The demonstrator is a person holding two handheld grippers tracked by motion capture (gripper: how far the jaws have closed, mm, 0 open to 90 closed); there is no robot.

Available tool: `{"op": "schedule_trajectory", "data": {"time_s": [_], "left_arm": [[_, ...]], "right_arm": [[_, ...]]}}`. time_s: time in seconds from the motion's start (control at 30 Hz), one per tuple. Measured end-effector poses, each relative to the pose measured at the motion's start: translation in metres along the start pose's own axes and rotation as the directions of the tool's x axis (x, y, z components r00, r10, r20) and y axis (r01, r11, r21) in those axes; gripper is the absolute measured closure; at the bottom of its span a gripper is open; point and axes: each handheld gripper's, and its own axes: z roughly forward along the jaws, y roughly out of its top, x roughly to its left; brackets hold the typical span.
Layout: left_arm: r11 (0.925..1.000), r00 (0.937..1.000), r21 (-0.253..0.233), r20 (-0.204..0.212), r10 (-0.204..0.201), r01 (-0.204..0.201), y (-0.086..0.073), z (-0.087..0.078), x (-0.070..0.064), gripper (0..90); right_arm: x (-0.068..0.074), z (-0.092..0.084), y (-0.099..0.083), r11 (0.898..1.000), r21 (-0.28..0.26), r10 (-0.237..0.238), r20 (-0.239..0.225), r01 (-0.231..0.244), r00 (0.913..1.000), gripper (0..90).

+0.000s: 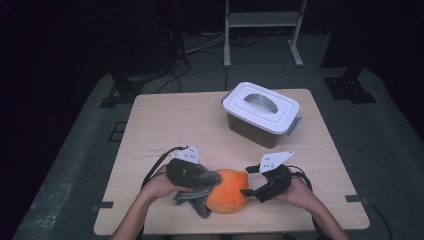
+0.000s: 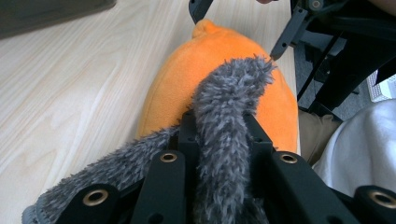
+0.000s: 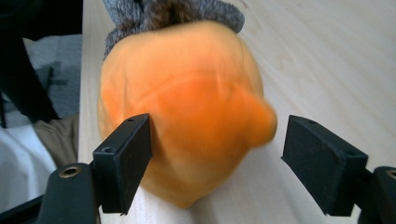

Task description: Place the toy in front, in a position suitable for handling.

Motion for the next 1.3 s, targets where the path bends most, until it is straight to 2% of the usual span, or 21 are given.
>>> {"op": "schedule_trajectory", "data": {"time_s": [0.1,0.17,0.2,0.27,0.37,0.4,0.53,0.57,0.67,0.7,0.77,0.87,0.93,1.03,1.17,1.3], "left_arm": [[1.0000,1.0000,-0.004,-0.001,-0.002,0.002,-0.001,0.000,0.001,74.4],[1.0000,1.0000,-0.004,-0.009,-0.001,0.001,0.000,0.000,0.001,74.4],[1.0000,0.9999,-0.003,-0.011,-0.002,0.002,0.002,0.000,0.000,74.5],[0.9999,0.9999,-0.011,-0.011,0.007,-0.007,0.005,-0.002,0.000,74.5],[0.9995,0.9992,-0.011,-0.027,0.030,-0.030,0.016,-0.007,-0.003,74.5],[0.9991,0.9985,-0.006,-0.033,0.042,-0.043,0.021,-0.007,-0.005,74.5],[0.9962,0.9962,-0.023,-0.021,0.084,-0.084,0.039,-0.007,-0.013,74.5],[0.9937,0.9938,-0.019,-0.011,0.110,-0.110,0.047,-0.003,-0.018,74.5],[0.9919,0.9919,0.004,-0.009,0.127,-0.127,0.051,0.003,-0.020,74.4],[0.9928,0.9928,0.006,-0.007,0.120,-0.119,0.051,0.006,-0.019,74.5],[0.9938,0.9938,0.007,-0.008,0.111,-0.111,0.049,0.008,-0.017,74.5],[0.9952,0.9953,0.023,-0.019,0.095,-0.095,0.042,0.010,-0.013,74.5],[0.9969,0.9968,0.015,-0.023,0.077,-0.077,0.037,0.009,-0.008,74.5],[0.9984,0.9980,0.003,-0.027,0.057,-0.057,0.031,0.006,-0.004,74.4],[0.9992,0.9984,-0.003,-0.041,0.040,-0.040,0.025,0.001,0.000,74.4],[0.9996,0.9971,-0.002,-0.071,0.028,-0.028,0.020,0.000,0.004,73.8]], "right_arm": [[-0.002,0.007,-0.005,1.000,0.002,0.026,-0.037,-0.026,0.9990,23.6],[-0.001,0.011,-0.005,0.999,-0.014,0.030,-0.073,-0.031,0.9969,37.8],[0.002,0.010,-0.005,1.000,-0.022,0.007,-0.053,-0.008,0.9986,48.1],[0.008,0.006,0.000,0.999,-0.027,-0.042,-0.029,0.041,0.9987,57.5],[0.009,0.001,0.003,0.998,-0.041,-0.038,-0.023,0.037,0.9990,59.3],[0.010,-0.001,0.005,0.998,-0.045,-0.041,-0.007,0.041,0.9991,60.2],[0.011,-0.008,0.013,0.998,-0.036,-0.053,0.044,0.055,0.9976,61.2],[0.013,-0.010,0.017,0.998,-0.036,-0.050,0.048,0.051,0.9976,61.2],[0.016,-0.009,0.021,0.998,-0.018,-0.066,0.050,0.067,0.9965,61.2],[0.017,-0.007,0.021,0.996,0.004,-0.085,0.053,0.085,0.9950,60.9],[0.016,-0.007,0.020,0.997,0.007,-0.082,0.053,0.082,0.9953,59.8],[0.013,-0.006,0.016,0.999,-0.009,-0.043,0.046,0.044,0.9980,52.4],[0.011,-0.005,0.016,0.999,-0.017,-0.031,0.045,0.032,0.9985,44.0],[0.008,-0.005,0.015,0.999,-0.033,-0.016,0.040,0.017,0.9991,37.9],[0.006,-0.001,0.013,1.000,-0.025,0.000,0.026,0.001,0.9997,37.9],[0.006,0.006,0.011,0.998,-0.041,0.047,0.007,-0.047,0.9989,46.6]]}}
